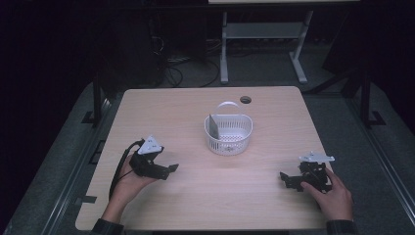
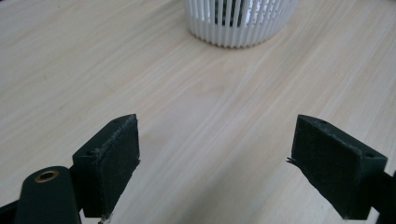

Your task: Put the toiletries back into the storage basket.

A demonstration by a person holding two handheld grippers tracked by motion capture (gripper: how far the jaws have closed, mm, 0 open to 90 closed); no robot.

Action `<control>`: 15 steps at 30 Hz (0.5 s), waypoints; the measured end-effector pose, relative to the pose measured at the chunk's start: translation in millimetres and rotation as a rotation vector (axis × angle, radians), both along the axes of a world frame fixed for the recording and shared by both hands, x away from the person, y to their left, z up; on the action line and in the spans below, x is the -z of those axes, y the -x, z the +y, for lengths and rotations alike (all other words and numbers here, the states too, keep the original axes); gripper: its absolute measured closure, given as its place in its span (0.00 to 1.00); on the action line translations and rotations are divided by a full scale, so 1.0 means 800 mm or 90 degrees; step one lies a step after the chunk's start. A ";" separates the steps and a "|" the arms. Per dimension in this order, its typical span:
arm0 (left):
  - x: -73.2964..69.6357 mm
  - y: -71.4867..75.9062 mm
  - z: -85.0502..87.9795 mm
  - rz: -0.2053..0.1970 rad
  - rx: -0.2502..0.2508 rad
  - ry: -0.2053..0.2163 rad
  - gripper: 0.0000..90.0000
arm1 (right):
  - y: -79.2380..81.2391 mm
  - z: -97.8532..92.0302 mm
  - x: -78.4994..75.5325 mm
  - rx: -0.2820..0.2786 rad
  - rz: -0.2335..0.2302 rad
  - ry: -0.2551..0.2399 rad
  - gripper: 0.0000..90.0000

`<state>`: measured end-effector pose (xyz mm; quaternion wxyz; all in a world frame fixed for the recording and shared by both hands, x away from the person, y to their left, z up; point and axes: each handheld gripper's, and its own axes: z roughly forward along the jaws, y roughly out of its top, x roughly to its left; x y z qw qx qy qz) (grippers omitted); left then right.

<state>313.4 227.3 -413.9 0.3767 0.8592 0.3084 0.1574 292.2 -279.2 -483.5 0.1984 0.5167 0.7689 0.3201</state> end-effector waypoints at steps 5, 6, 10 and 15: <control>0.015 0.011 0.014 0.000 -0.008 -0.001 0.16 | 0.000 0.000 0.000 0.000 0.000 0.000 0.00; 0.017 0.014 0.017 -0.001 -0.011 0.000 0.16 | 0.000 0.000 0.000 0.000 0.000 0.000 0.00; 0.029 0.021 0.027 0.007 -0.020 -0.001 0.16 | 0.000 0.000 0.000 0.000 0.000 0.000 0.00; 0.042 0.029 0.037 0.022 -0.034 -0.008 0.16 | 0.000 0.000 0.000 0.000 0.000 0.000 0.00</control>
